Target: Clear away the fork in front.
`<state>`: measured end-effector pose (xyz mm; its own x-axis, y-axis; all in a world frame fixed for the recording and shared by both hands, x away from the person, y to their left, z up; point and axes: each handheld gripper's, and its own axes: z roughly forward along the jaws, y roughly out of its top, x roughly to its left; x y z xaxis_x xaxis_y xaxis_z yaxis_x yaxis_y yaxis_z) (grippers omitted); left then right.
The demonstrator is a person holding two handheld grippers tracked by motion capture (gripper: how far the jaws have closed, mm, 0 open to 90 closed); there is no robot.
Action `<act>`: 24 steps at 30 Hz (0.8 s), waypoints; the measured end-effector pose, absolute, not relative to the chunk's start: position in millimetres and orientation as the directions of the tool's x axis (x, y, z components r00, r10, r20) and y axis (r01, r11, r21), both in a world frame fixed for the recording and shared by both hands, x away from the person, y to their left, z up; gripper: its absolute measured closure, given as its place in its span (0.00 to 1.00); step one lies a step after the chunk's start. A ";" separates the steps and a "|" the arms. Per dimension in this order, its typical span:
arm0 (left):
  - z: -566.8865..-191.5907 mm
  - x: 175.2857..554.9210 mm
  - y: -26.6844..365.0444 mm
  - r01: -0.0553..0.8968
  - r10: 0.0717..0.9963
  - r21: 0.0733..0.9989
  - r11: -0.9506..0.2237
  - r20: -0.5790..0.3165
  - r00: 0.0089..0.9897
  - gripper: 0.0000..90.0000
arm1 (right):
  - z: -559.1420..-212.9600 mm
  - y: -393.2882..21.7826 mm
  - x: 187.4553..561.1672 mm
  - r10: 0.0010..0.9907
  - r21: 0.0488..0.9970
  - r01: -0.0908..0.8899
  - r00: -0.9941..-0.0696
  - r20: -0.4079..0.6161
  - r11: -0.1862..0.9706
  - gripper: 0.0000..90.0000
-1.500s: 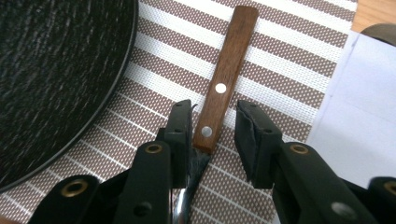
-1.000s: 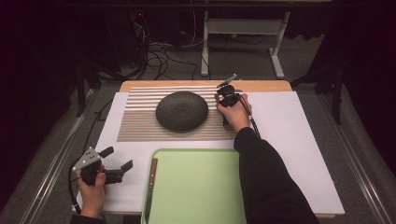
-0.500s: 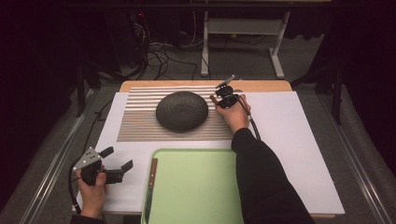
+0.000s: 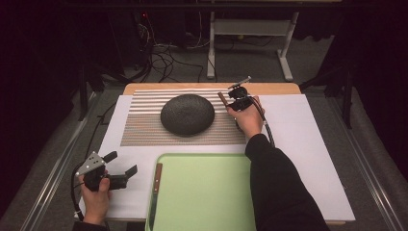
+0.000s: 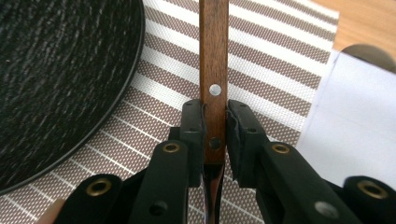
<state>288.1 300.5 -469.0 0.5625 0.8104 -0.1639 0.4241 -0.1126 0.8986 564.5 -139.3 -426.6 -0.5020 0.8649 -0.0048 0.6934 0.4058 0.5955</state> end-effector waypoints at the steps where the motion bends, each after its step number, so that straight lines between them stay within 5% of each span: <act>1: -469.0 288.2 300.3 0.424 0.811 0.898 -0.113 -0.163 0.562 0.00 | -425.0 -139.8 563.2 0.862 0.603 0.685 -0.506 -0.008 0.408 0.87; 19: -469.0 288.0 300.6 0.423 0.809 0.899 -0.112 -0.164 0.564 0.00 | -444.8 -143.7 564.1 0.861 0.530 0.744 -0.507 0.050 0.407 0.86; 24: -469.0 288.1 300.4 0.422 0.810 0.899 -0.113 -0.163 0.564 0.00 | -443.0 -146.3 562.5 0.838 0.518 0.723 -0.545 0.019 0.458 0.76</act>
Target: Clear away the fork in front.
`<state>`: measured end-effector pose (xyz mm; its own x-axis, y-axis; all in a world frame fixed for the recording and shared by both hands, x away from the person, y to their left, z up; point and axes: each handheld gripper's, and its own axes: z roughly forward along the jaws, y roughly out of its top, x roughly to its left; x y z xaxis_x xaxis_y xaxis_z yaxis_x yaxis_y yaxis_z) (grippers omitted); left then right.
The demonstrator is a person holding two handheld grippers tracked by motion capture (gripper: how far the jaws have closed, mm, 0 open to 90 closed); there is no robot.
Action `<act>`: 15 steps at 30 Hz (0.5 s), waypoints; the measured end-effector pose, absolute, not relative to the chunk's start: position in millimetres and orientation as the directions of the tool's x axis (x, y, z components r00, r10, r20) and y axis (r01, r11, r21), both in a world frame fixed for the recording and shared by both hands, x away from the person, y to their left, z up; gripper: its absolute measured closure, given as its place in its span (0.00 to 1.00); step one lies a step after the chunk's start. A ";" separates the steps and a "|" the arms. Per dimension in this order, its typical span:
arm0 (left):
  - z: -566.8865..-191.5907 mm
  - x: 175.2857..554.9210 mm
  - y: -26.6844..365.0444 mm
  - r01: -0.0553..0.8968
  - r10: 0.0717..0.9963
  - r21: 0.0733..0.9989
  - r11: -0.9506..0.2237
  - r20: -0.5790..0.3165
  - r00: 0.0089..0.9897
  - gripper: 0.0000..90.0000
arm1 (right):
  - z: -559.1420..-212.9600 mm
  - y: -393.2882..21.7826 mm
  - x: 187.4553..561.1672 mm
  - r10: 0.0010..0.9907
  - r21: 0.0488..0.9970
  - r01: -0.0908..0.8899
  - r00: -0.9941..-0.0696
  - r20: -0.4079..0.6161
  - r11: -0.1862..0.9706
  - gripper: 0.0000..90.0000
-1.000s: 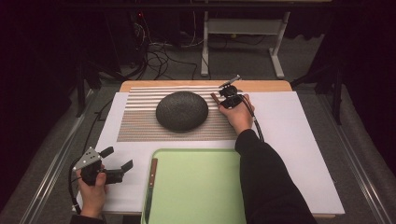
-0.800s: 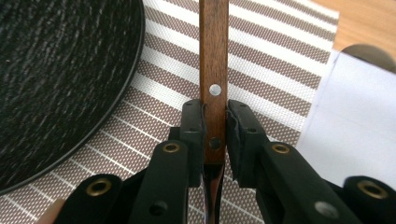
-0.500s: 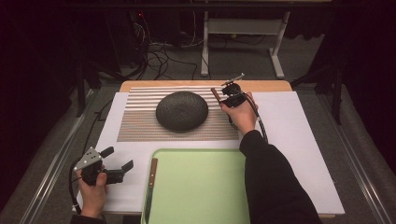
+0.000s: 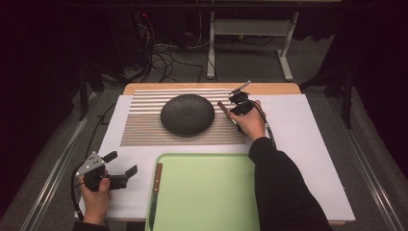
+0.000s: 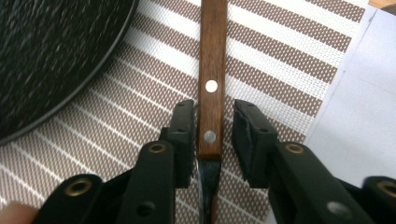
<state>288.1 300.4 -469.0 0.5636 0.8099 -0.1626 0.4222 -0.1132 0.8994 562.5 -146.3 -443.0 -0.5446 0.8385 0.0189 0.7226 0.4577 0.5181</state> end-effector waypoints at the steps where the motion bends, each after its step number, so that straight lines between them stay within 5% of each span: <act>1: -469.1 288.2 300.3 0.422 0.810 0.899 -0.113 -0.163 0.564 0.00 | -443.1 -147.0 561.7 0.836 0.520 0.715 -0.549 0.004 0.467 0.76; 6: -469.0 288.3 299.5 0.422 0.811 0.899 -0.117 -0.160 0.564 0.00 | -445.0 -146.4 556.7 0.813 0.519 0.686 -0.581 -0.032 0.511 0.75; 10: -469.0 288.5 299.0 0.424 0.811 0.897 -0.122 -0.156 0.564 0.00 | -445.4 -141.6 554.8 0.802 0.520 0.668 -0.595 -0.056 0.532 0.85; 15: -468.9 288.2 299.4 0.423 0.811 0.899 -0.118 -0.158 0.564 0.00 | -444.5 -139.4 553.4 0.816 0.513 0.684 -0.574 -0.060 0.519 0.87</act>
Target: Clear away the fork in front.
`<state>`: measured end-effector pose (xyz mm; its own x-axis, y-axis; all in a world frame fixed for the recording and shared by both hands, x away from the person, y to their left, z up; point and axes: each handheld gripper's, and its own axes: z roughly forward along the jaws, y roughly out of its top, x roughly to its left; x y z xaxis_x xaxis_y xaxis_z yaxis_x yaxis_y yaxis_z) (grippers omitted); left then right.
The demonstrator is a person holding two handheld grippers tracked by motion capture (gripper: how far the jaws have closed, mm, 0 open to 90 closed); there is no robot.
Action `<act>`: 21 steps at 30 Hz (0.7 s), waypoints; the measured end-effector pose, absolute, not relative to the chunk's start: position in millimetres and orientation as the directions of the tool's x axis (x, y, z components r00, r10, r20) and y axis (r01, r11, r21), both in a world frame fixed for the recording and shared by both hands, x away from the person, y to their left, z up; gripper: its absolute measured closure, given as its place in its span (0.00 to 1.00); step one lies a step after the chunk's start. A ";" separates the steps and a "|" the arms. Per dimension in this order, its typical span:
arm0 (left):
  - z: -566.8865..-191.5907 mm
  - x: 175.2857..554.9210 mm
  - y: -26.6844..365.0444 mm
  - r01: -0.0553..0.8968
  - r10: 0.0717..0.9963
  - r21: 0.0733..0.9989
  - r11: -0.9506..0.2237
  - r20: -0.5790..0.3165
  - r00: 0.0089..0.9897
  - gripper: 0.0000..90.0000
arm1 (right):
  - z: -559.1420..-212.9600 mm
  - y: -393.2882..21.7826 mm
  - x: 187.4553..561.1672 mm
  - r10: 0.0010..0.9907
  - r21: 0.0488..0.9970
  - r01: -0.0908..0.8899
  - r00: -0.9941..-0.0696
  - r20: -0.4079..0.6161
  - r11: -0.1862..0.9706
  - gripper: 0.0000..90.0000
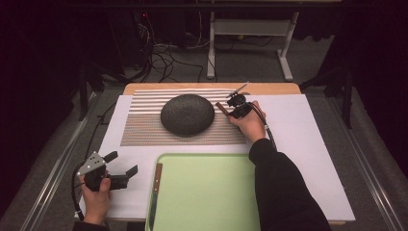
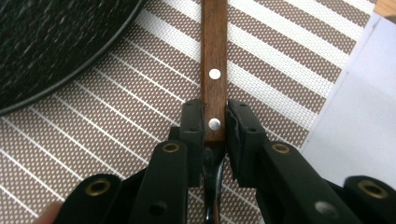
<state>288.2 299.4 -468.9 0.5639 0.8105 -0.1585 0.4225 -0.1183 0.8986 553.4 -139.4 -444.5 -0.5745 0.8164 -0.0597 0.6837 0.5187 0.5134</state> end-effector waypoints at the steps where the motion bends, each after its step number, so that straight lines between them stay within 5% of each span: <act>1: -469.0 288.1 299.8 0.422 0.810 0.899 -0.117 -0.160 0.564 0.00 | -444.7 -139.6 553.1 0.816 0.517 0.681 -0.575 -0.062 0.519 0.87; 21: -469.0 288.4 298.9 0.423 0.812 0.897 -0.123 -0.154 0.563 0.00 | -422.6 -163.3 537.9 0.811 0.651 0.619 -0.585 0.011 0.438 0.87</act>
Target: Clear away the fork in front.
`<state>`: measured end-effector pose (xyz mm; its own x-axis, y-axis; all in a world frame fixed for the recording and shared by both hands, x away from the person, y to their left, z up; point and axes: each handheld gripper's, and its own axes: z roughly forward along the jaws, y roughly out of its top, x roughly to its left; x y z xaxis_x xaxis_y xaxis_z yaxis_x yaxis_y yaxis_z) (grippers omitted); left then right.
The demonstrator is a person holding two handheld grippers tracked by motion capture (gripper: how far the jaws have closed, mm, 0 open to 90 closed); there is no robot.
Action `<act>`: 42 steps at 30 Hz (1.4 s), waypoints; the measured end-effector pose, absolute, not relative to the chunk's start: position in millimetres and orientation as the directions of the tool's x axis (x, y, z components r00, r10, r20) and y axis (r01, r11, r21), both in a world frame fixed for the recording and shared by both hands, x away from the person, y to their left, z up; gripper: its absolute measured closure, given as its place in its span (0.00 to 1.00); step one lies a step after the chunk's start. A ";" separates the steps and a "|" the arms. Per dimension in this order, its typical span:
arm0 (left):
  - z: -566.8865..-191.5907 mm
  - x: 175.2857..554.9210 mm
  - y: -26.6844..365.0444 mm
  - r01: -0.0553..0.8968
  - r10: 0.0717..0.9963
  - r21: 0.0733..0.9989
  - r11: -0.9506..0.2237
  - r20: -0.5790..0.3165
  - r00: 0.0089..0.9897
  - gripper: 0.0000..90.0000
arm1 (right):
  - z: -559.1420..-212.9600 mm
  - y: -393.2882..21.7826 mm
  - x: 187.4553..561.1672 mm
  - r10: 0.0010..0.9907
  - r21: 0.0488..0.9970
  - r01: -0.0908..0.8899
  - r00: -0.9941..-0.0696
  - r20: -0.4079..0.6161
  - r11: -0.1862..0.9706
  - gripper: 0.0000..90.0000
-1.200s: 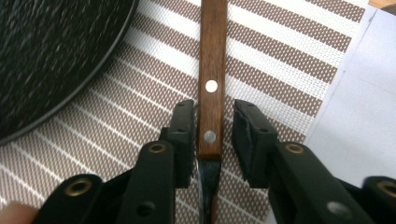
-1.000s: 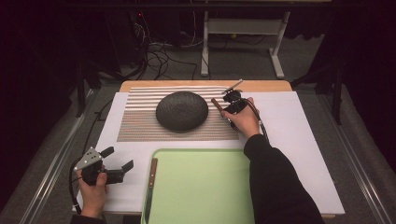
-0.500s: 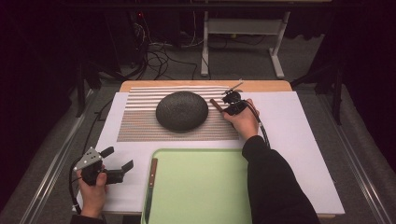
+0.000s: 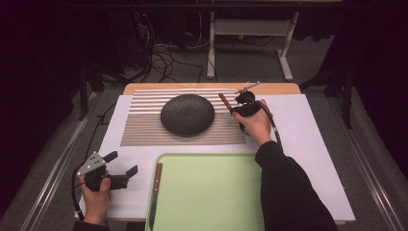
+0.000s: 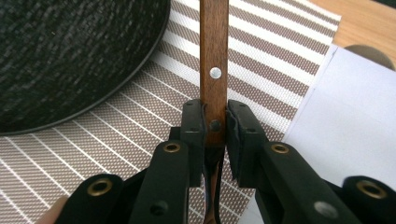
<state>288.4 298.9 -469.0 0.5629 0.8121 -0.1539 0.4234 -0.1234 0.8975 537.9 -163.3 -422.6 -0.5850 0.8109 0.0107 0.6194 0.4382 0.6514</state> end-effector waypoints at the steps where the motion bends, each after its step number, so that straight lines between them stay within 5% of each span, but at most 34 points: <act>1: -469.0 288.3 298.8 0.423 0.812 0.898 -0.122 -0.155 0.563 0.00 | -421.4 -163.9 537.1 0.812 0.657 0.618 -0.583 0.013 0.433 0.87; 42: -467.1 286.6 295.1 0.406 0.819 0.901 -0.153 -0.114 0.562 0.00 | -392.6 -191.9 484.1 0.785 0.801 0.503 -0.616 0.070 0.324 0.87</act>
